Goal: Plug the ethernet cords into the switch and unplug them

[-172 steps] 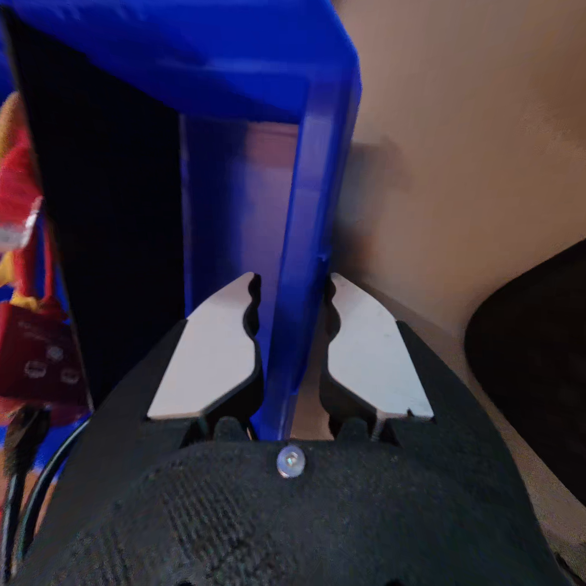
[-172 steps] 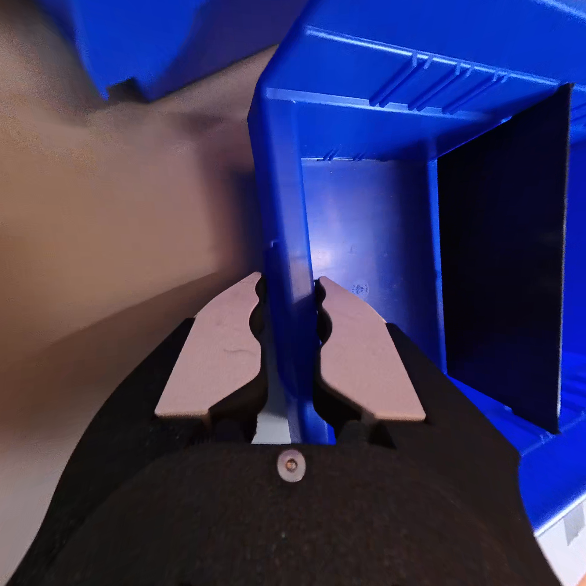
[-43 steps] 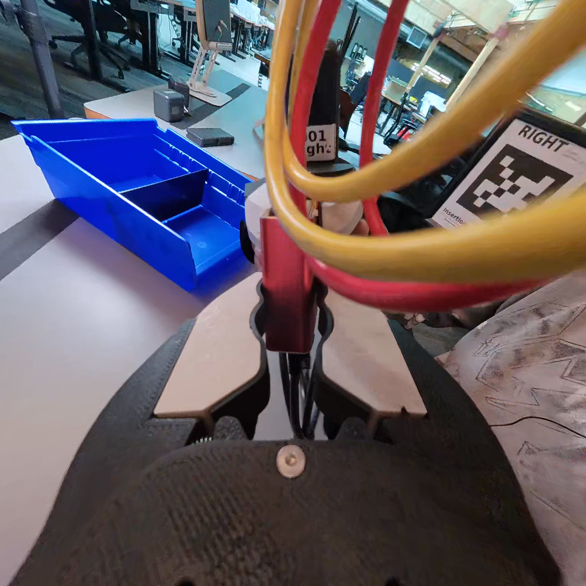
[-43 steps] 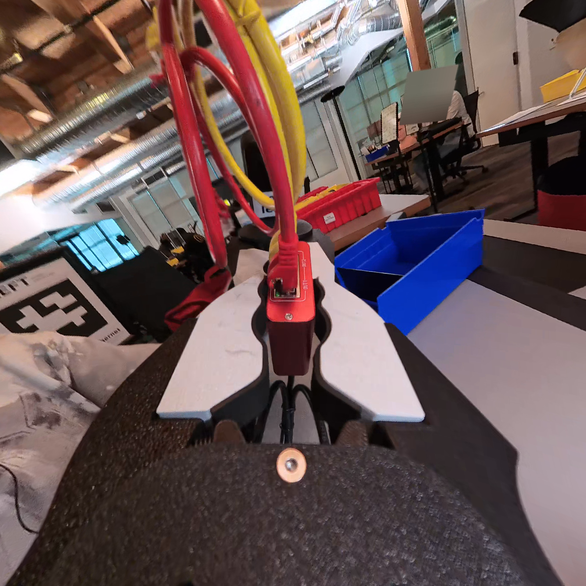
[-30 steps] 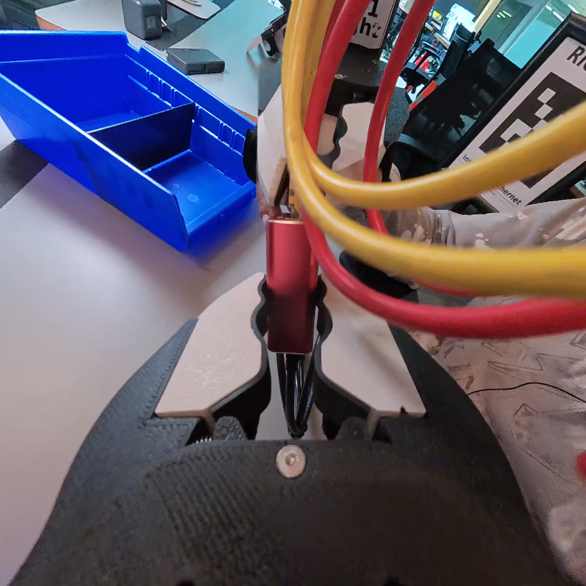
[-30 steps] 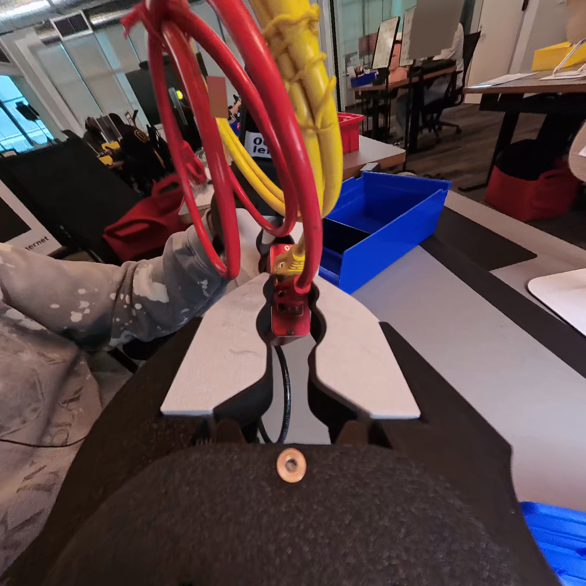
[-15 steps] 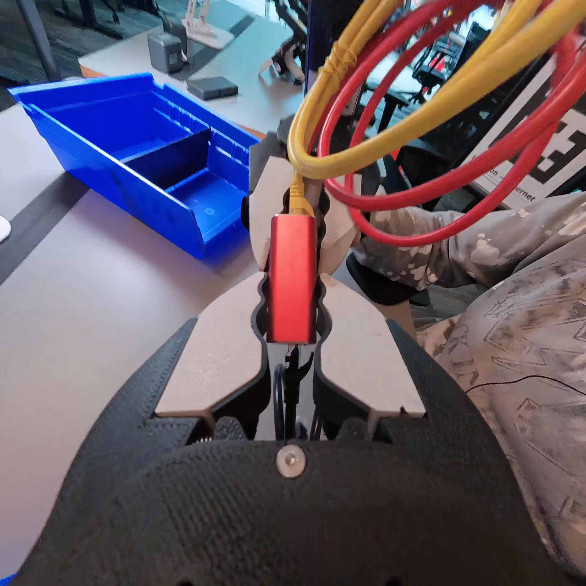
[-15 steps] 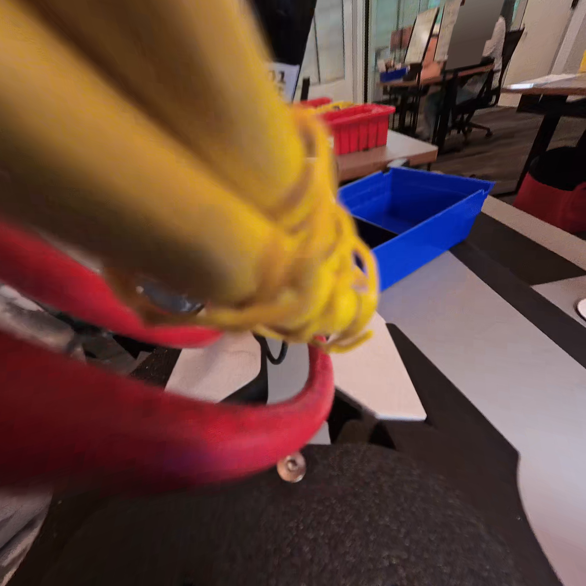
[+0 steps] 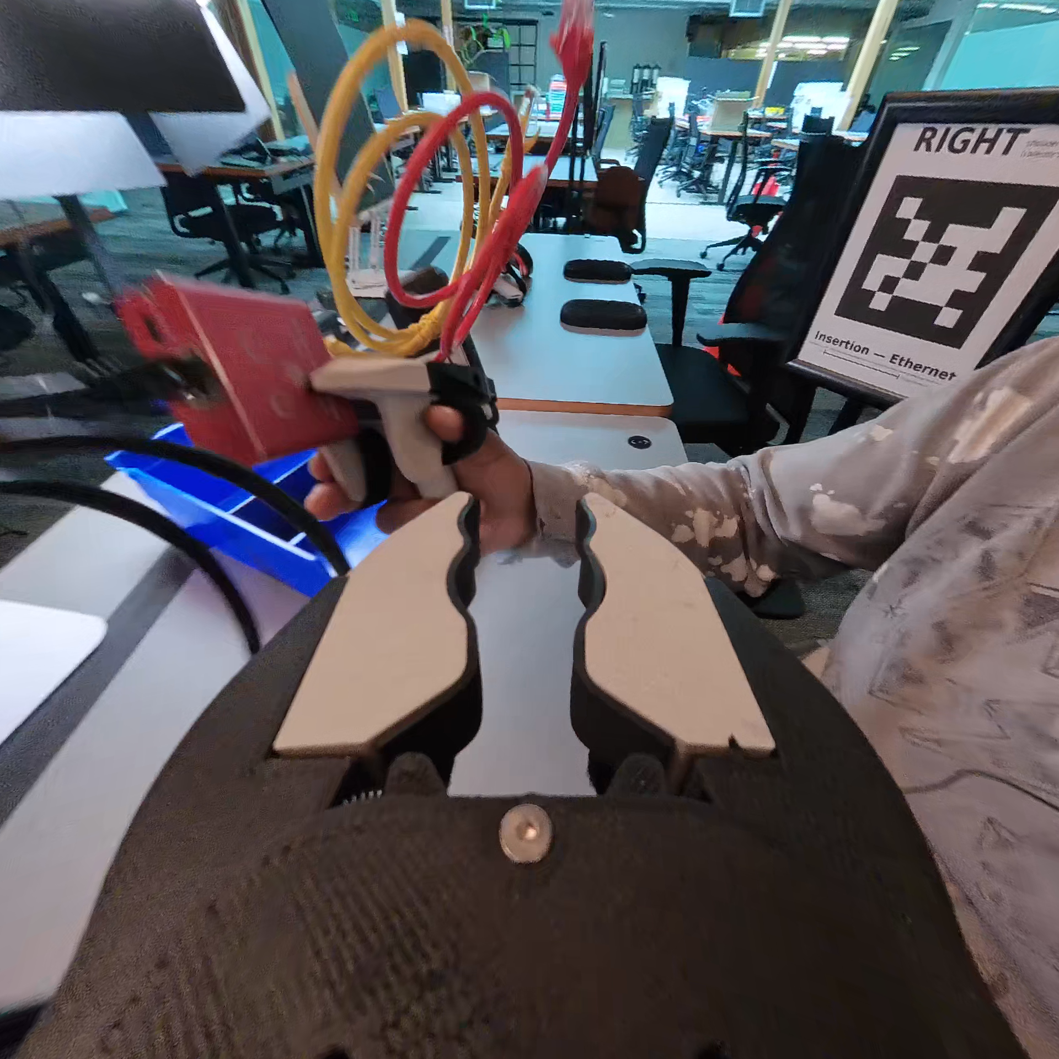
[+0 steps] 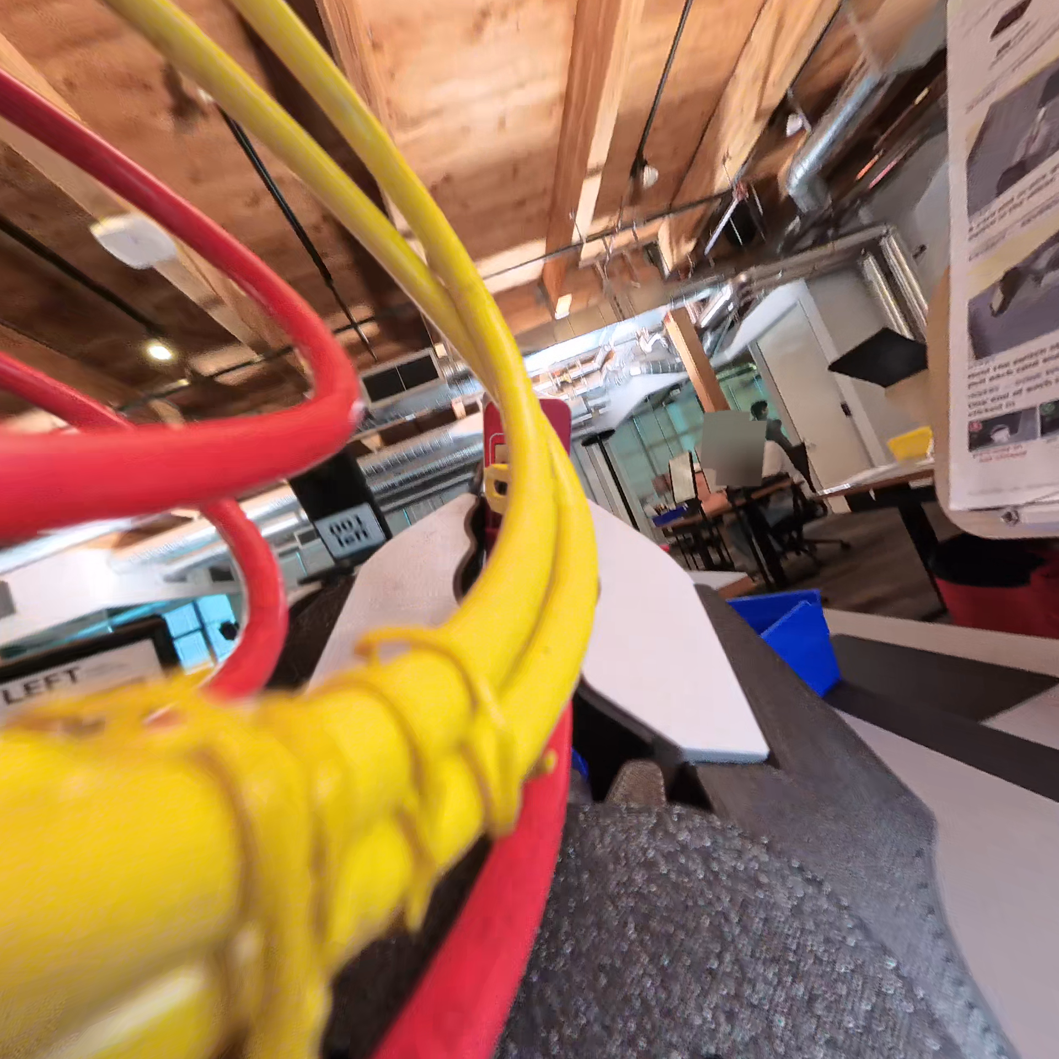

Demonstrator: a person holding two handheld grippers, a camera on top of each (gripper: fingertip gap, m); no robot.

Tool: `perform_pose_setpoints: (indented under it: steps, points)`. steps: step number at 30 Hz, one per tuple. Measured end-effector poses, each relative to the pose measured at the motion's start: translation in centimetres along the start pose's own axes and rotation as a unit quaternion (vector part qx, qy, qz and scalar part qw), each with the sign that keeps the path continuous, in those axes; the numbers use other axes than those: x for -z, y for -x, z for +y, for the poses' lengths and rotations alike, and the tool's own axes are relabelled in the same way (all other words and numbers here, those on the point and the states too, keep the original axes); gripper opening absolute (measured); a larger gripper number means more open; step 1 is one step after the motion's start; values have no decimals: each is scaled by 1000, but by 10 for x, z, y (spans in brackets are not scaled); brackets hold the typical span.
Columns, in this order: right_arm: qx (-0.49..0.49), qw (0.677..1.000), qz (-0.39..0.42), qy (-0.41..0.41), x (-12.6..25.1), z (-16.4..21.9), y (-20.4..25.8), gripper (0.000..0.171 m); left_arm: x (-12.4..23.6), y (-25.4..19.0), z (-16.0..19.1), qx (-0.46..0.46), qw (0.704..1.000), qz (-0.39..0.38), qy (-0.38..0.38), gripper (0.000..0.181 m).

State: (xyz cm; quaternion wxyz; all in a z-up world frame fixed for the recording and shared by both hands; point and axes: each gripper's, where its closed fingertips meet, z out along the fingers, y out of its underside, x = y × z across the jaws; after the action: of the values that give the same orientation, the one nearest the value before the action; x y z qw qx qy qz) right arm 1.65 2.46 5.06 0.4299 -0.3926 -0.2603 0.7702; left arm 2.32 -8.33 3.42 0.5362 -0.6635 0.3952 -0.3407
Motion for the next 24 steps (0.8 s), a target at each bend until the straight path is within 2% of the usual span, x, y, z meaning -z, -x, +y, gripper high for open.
perform_pose_setpoints:
  steps: [2,4,8,13,15,20,24]
  points:
    - [-1,1000,-4,-16,0,-9,7,26,-26,9,12,8,1000,-16,4,33]
    - [11,1000,0,8,-3,-7,11,28,-35,31,16,16,998,-64,-18,38]
    - [68,993,10,92,-11,15,16,25,-9,70,4,82,984,-116,-107,41]
    - [31,984,0,176,-17,54,15,25,2,75,7,126,981,-61,-136,47]
    - [5,980,5,199,-16,60,11,25,1,80,15,120,983,-70,-118,41]
    - [-37,969,14,243,-7,65,4,26,-5,85,23,156,976,-34,-151,31]
    - [-18,967,45,251,-2,59,-6,26,-11,92,26,190,960,-22,-203,32]
